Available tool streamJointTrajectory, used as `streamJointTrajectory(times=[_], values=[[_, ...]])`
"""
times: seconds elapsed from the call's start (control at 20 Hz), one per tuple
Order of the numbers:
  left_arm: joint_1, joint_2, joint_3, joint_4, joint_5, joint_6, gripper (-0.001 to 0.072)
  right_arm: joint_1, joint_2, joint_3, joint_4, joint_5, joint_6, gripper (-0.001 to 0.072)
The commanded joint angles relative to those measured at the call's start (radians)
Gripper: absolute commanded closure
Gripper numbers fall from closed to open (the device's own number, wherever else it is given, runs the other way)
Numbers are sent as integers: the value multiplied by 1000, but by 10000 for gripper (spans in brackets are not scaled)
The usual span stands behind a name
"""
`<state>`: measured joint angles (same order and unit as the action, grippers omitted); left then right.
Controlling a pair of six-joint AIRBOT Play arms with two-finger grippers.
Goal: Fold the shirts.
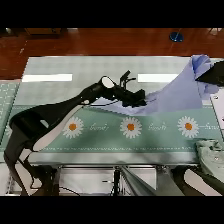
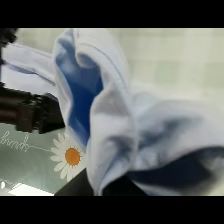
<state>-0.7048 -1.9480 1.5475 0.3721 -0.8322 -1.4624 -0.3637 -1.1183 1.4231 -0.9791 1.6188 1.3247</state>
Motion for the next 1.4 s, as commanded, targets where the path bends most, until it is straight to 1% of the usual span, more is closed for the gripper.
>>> streamJointTrajectory(times=[0.0,0.15,0.3,0.4,0.45,0.6,0.7,0.9,1.0,1.15,1.25,1.3,1.35], values=[[-70,-67,17,-79,56,10,682,0,11,1,5,30,9,677],[-98,-119,32,-174,55,14,683,0,11,1,3,32,10,678],[-45,-90,48,-178,35,93,683,0,11,1,-19,30,10,677],[46,-13,48,-175,-3,169,684,0,8,1,-16,17,17,677],[105,43,48,-153,-27,192,684,0,4,1,-10,12,22,677],[304,232,48,-36,-123,198,684,32,-30,0,-11,4,29,678],[453,360,48,31,-209,198,683,129,-66,0,-33,-18,42,677],[746,570,48,75,-357,197,683,389,-172,0,-90,-188,108,677],[853,640,48,75,-411,198,683,515,-253,0,-97,-277,145,677],[951,710,47,76,-489,198,683,692,-390,0,-85,-462,217,676],[962,731,47,98,-528,198,682,806,-476,0,-11,-610,235,673],[956,732,47,108,-542,198,683,861,-517,0,34,-691,235,565],[945,730,47,114,-552,198,683,907,-547,0,78,-760,235,344]])
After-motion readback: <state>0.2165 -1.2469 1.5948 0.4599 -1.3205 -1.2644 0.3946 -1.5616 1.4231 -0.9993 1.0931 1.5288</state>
